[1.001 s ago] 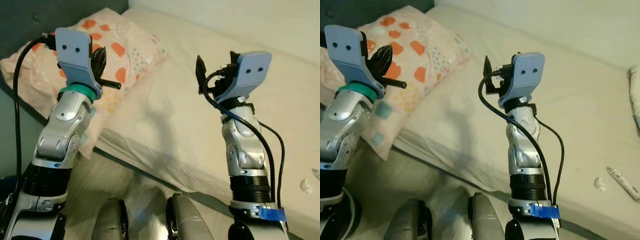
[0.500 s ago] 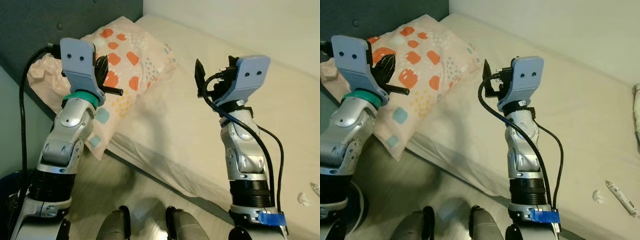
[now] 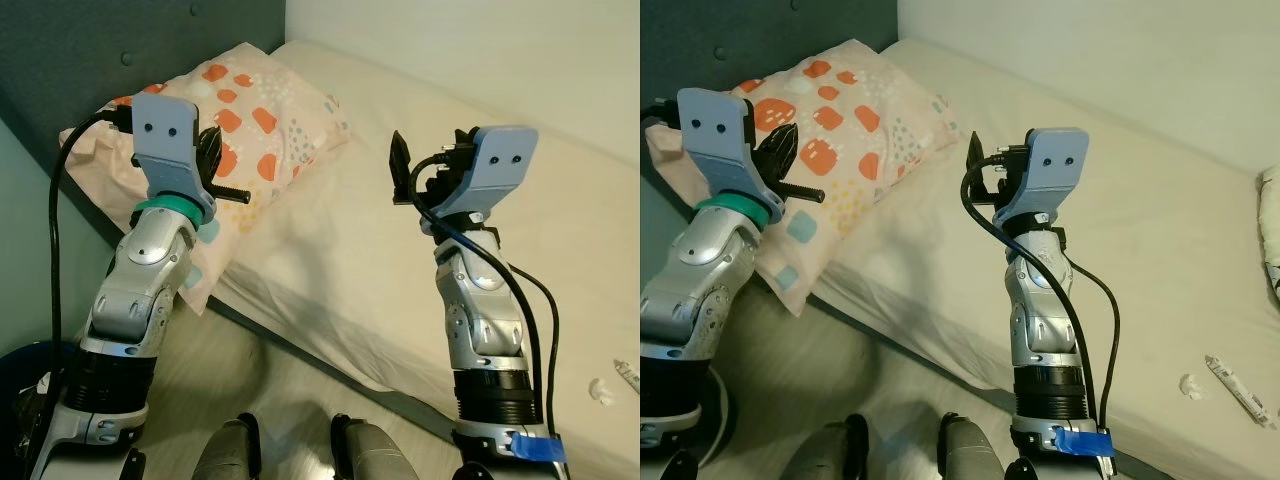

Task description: Clean up the room

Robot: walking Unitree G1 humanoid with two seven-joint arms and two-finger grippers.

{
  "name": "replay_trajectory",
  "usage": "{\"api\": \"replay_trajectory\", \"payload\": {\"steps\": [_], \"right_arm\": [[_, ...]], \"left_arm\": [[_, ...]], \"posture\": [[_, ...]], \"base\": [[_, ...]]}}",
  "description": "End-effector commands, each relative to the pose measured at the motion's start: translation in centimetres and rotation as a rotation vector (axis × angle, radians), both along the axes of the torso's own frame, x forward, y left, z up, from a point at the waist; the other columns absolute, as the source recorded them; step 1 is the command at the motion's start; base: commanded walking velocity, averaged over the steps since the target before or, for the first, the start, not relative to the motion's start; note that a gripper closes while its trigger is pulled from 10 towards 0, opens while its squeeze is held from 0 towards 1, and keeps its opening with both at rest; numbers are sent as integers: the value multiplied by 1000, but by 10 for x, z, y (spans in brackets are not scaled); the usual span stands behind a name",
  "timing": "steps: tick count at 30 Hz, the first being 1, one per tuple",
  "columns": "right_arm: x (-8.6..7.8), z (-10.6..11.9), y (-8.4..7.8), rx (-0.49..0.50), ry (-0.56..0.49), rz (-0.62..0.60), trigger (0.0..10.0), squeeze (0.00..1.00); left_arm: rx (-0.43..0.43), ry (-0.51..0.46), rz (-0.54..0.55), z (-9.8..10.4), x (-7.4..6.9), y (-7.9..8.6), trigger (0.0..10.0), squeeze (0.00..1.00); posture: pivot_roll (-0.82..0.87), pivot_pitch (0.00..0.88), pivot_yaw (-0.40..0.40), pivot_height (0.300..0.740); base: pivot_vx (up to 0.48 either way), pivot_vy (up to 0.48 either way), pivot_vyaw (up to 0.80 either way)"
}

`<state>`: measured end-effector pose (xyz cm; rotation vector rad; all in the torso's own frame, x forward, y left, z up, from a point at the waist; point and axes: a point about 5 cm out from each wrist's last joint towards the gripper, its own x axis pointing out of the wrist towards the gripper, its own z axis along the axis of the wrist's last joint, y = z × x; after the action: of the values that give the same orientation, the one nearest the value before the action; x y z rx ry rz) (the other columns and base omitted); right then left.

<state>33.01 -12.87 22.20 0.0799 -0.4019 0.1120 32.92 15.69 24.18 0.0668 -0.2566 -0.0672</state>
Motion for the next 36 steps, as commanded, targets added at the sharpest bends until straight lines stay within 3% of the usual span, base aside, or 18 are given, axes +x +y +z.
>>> {"api": "replay_trajectory", "payload": {"steps": [1, 20, 36], "right_arm": [[-2, -3, -2, 3, 13, -7, 10000, 0], [-3, -9, -2, 9, 30, -3, 10000, 0], [-4, -12, -2, 18, 41, -5, 10000, 0]], "left_arm": [[9, 22, 6, -6, -1, -1, 10000, 0], [13, 41, 25, -10, 0, 1, 10000, 0], [18, 45, 17, -10, -2, 2, 10000, 0]], "posture": [[-18, 118, -16, 740], [-12, 112, -12, 740], [-11, 109, -5, 740]], "base": [[0, 0, 0], [0, 0, 0], [-344, 0, 0]]}}
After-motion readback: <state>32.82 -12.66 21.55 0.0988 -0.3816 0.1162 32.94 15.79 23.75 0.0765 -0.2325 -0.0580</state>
